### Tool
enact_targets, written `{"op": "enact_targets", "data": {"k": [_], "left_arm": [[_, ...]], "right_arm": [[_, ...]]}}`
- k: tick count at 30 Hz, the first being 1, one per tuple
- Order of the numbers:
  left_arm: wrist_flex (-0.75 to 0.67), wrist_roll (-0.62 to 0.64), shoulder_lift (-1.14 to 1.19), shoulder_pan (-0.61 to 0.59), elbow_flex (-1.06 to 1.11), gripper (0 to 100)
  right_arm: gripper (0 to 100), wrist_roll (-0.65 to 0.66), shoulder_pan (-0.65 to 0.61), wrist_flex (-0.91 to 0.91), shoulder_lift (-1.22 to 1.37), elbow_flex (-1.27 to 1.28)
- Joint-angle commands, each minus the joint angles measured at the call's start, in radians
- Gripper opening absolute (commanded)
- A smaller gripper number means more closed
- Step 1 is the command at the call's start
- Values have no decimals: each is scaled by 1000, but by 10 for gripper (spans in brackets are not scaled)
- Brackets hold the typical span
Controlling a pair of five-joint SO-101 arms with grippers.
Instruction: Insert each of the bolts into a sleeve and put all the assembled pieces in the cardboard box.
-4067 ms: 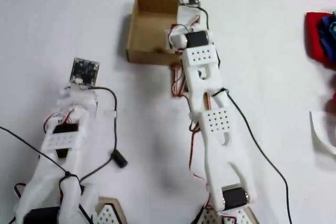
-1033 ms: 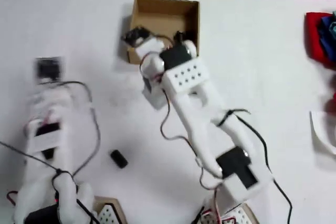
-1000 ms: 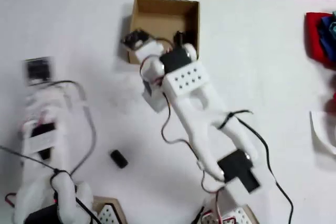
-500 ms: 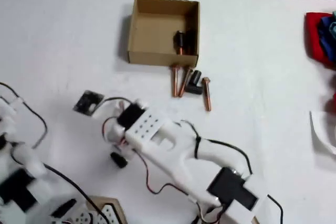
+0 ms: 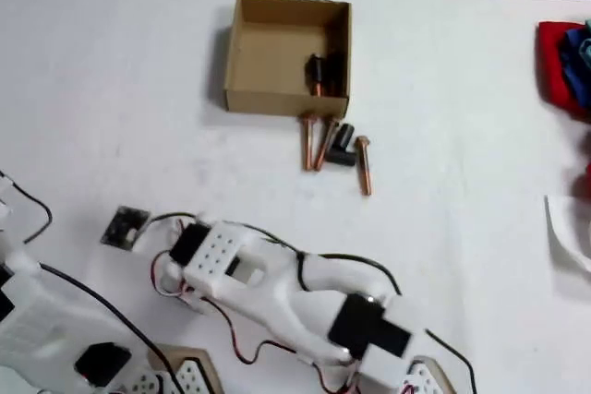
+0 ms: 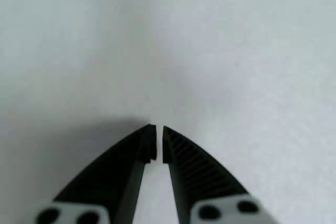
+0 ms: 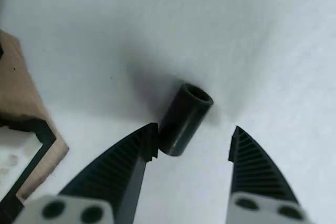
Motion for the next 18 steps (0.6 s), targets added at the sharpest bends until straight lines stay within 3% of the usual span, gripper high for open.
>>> {"op": "enact_targets", "data": {"k": [1, 6, 8, 10, 11, 18], "left_arm": [[5, 9, -9, 2, -47, 53], [9, 9, -9, 2, -47, 53], [11, 9, -9, 2, -47, 53], [11, 9, -9, 3, -47, 53], [11, 9, -9, 5, -47, 53], [12, 9, -11, 9, -44, 53]], "right_arm": [[209, -40, -5, -50, 56, -9], [201, -44, -5, -62, 116, -23], [137, -44, -4, -42, 124, -44], [10, -40, 4, -38, 120, -58], [18, -38, 16, -38, 116, -58], [21, -37, 252, -44, 44, -112]]}}
